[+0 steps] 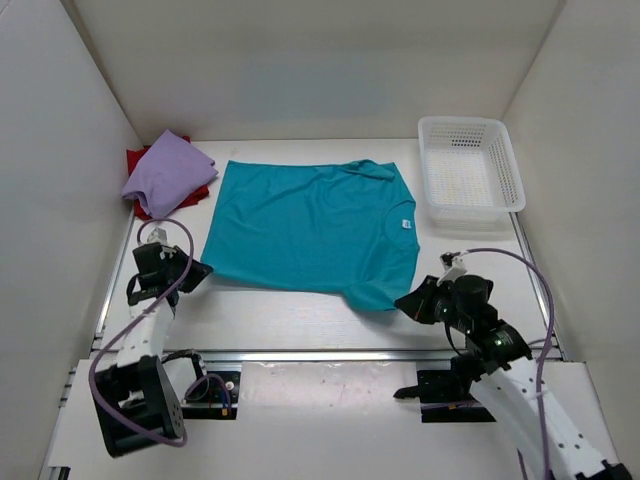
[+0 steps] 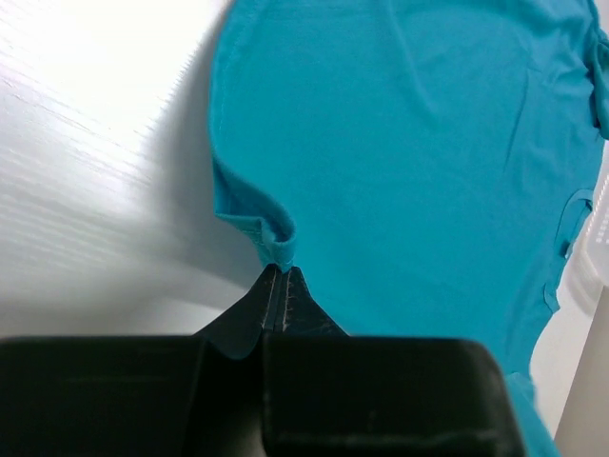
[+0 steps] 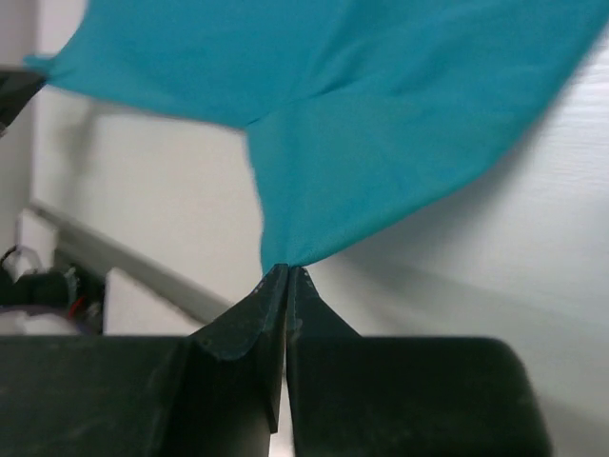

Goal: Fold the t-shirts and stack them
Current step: Flatten out the tshirt, then fold the flattened tshirt in 1/3 of the way

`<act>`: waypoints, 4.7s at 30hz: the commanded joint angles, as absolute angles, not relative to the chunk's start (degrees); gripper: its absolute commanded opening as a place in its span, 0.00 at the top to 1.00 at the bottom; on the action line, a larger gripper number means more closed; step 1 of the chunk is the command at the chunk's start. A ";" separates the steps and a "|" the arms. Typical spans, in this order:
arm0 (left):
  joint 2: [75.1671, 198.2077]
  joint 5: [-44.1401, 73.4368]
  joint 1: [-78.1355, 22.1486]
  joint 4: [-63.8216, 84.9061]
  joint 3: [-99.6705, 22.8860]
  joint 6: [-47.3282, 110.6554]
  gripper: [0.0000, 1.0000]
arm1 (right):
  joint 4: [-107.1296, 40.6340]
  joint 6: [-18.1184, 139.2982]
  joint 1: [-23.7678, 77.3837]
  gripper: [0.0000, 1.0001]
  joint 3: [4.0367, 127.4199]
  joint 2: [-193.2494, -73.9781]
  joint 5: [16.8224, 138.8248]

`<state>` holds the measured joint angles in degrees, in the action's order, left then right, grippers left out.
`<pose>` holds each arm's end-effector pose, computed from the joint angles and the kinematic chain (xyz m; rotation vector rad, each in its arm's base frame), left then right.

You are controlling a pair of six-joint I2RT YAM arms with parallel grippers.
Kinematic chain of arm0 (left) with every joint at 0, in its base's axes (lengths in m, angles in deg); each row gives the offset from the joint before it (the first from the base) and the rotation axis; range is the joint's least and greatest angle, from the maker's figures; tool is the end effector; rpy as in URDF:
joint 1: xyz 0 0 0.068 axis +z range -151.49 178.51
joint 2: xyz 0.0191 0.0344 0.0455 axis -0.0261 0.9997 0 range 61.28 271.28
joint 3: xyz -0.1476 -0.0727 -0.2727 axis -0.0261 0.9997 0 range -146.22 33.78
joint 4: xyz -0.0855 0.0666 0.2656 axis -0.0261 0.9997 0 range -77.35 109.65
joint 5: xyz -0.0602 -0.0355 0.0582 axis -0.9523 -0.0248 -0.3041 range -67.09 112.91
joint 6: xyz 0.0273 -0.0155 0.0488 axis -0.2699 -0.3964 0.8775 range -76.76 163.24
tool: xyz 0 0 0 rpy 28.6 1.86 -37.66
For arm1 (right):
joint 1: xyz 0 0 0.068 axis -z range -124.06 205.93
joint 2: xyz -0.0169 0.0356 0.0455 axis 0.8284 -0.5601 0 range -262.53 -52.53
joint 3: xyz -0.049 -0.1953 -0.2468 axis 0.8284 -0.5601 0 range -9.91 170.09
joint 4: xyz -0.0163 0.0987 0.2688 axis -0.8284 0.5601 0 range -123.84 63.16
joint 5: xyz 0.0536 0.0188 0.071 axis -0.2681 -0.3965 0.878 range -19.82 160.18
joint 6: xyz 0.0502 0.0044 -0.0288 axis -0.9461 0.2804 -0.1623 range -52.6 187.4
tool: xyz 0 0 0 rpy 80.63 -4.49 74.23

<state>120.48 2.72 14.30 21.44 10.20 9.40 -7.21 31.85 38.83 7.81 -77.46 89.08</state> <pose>0.1940 0.0399 0.1919 -0.8268 2.2063 -0.5679 0.1007 0.0451 0.2069 0.1636 2.2552 0.8688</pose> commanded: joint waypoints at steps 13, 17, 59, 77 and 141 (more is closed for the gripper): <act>119.72 1.02 11.42 18.21 4.34 6.08 1.00 | -17.72 36.18 45.66 1.00 15.93 -94.07 88.96; 127.45 2.78 10.72 14.14 -0.14 2.73 1.00 | -22.41 40.41 52.95 1.00 21.20 -104.90 93.31; 144.70 10.16 10.03 8.07 -6.58 1.58 0.68 | -31.74 43.41 48.20 0.66 52.41 -147.11 83.19; 147.85 7.27 15.03 2.45 4.42 -1.76 0.63 | -43.68 37.25 51.18 0.62 9.42 -118.87 84.24; 129.13 13.41 -22.85 -0.97 11.89 4.57 0.78 | -40.08 39.72 27.72 1.00 21.74 -128.20 82.66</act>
<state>129.29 14.00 -21.20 5.62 11.60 4.83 -34.86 39.15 29.13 19.92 -127.67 82.30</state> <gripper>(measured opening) 0.219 0.004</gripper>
